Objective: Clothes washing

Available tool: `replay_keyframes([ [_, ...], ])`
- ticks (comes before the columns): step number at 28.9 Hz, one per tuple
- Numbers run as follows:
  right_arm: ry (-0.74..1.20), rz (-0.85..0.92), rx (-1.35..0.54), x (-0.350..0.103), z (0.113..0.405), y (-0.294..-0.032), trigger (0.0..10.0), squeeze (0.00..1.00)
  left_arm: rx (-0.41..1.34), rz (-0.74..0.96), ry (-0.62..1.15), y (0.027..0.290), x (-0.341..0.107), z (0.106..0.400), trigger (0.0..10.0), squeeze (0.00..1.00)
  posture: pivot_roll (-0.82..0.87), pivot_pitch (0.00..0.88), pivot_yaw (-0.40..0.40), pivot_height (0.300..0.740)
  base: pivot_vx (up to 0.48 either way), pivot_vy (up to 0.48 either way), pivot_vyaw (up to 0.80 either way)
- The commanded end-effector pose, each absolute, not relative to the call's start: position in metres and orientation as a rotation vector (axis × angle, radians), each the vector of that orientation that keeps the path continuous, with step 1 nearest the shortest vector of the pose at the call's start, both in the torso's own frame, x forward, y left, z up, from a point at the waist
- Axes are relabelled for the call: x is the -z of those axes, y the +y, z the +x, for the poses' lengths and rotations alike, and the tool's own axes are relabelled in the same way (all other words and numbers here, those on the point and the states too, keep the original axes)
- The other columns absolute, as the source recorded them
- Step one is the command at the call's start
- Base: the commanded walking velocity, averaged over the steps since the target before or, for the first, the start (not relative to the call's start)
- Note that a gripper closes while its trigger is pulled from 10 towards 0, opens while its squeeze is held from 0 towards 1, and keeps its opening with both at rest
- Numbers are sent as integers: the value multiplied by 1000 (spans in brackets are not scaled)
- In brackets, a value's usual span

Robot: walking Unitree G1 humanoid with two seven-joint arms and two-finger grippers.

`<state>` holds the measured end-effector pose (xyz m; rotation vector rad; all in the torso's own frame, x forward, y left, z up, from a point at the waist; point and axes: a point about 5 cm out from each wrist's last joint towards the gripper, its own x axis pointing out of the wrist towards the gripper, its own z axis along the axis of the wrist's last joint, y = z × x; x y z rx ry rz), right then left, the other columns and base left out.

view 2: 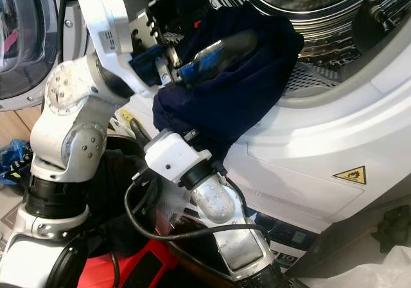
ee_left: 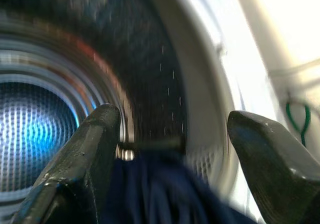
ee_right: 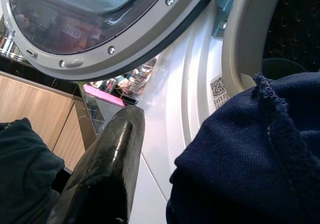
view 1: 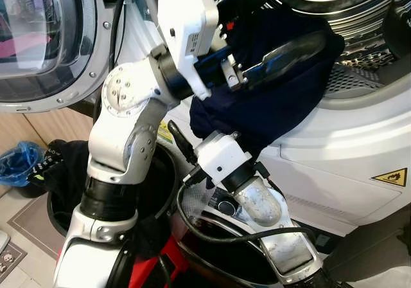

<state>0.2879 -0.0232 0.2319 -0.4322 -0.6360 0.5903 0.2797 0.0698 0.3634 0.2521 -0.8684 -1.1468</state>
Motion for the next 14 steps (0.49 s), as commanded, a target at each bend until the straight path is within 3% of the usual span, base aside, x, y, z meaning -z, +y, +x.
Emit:
replay_keyframes([
  [1, -659, -420, -588, -236, 288, -21, 10000, 0, 1135, 313, -901, 68, -364, 272, 10000, 0, 65, 163, 13, 740, 0, 0, 0],
  [5, -672, -403, -583, -237, 289, -19, 10000, 0, 968, 346, -929, 75, -371, 276, 10000, 0, 60, 152, 28, 740, 0, 0, 0],
  [9, -669, -389, -564, -235, 291, -19, 10000, 0, 790, 489, -946, 90, -374, 280, 10000, 0, 63, 148, 34, 740, 0, 0, 0],
  [14, -664, -382, -557, -232, 294, -20, 10000, 0, 832, 613, -930, 86, -364, 274, 10000, 0, 76, 145, 32, 740, 0, 0, 0],
])
